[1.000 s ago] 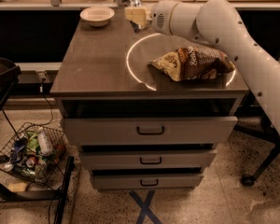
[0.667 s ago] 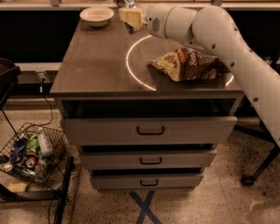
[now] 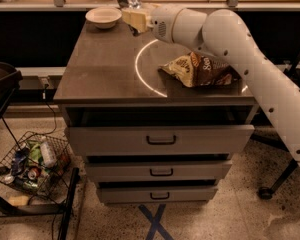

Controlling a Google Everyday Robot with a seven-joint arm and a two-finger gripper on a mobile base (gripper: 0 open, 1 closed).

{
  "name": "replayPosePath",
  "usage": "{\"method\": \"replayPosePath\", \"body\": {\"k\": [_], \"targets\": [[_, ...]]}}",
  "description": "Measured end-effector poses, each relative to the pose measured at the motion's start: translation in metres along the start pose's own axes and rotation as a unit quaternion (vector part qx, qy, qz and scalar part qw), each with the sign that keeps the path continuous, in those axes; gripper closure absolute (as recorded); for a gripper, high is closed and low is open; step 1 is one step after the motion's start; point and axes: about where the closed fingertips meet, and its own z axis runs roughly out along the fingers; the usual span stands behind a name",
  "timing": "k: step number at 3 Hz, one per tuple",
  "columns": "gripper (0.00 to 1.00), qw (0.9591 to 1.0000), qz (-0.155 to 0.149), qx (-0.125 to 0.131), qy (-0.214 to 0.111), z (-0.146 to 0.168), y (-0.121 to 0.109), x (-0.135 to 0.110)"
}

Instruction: Place redbull can upright

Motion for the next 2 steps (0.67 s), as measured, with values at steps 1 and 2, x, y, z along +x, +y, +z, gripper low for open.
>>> {"method": "replayPosePath", "body": {"k": [1, 2], "targets": [[1.0, 0.9999, 0.01, 0.01, 0.001, 0.0, 0.01, 0.004], [1.0, 0.9992, 0.034, 0.021, -0.003, -0.01, 0.036, 0.002]]}}
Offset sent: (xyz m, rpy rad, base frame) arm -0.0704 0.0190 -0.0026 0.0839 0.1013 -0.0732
